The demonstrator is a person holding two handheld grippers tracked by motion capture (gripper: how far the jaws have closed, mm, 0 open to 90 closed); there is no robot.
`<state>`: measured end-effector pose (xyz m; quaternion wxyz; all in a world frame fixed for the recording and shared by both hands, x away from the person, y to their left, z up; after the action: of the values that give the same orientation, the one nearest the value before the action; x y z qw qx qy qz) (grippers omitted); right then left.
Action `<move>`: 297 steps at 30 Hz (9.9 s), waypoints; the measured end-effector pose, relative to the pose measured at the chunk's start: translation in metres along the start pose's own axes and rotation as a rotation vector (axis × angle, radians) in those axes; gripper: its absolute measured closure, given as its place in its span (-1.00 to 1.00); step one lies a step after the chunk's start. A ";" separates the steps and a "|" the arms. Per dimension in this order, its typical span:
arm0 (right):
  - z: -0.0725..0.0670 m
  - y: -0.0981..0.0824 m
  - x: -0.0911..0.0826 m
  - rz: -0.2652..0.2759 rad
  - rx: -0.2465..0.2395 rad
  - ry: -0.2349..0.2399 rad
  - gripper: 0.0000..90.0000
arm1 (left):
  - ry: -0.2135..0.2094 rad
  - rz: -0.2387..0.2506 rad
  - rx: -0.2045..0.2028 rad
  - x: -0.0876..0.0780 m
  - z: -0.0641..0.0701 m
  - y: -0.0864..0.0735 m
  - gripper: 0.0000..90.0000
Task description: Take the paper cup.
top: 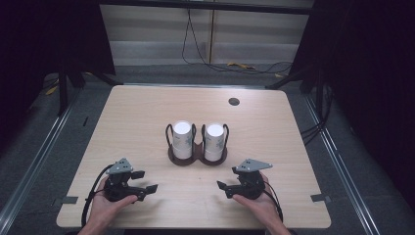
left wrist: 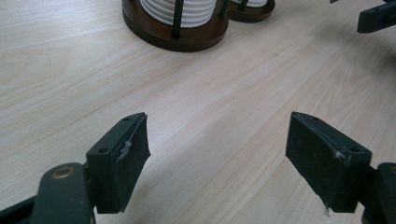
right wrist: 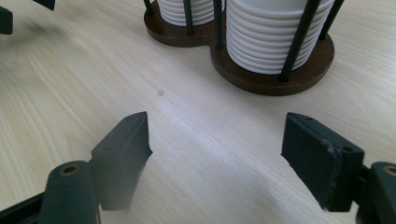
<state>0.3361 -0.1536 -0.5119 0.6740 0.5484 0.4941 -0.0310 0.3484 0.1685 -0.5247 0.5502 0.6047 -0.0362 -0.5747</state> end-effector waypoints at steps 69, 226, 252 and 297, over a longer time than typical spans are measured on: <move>-0.032 0.151 0.012 0.138 -0.200 0.234 0.01 | -0.032 -0.024 0.046 0.003 0.009 -0.003 -0.57; -0.018 0.232 0.033 -0.061 -0.240 0.174 -0.16 | 0.003 -0.004 0.069 0.003 0.006 0.002 -0.36; -0.019 0.243 0.008 0.025 -0.229 0.184 -0.15 | -0.064 0.060 0.054 0.000 0.009 0.005 -0.48; -0.026 0.174 -0.023 0.070 -0.168 0.295 -0.15 | -0.056 0.167 0.132 0.007 0.027 0.062 -0.60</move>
<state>0.4093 -0.0758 -0.3700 0.6384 0.5055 0.5690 0.1146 0.3667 0.1226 -0.4782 0.5540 0.6181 -0.1394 -0.5400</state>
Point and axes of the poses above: each handheld gripper's, and its own axes: x roughly forward along the jaws, y roughly out of its top, z roughly to its right, the point moved 6 cm from there along x, roughly forward along the jaws, and after that the axes turned 5 degrees about -z, right-handed, at the moved point
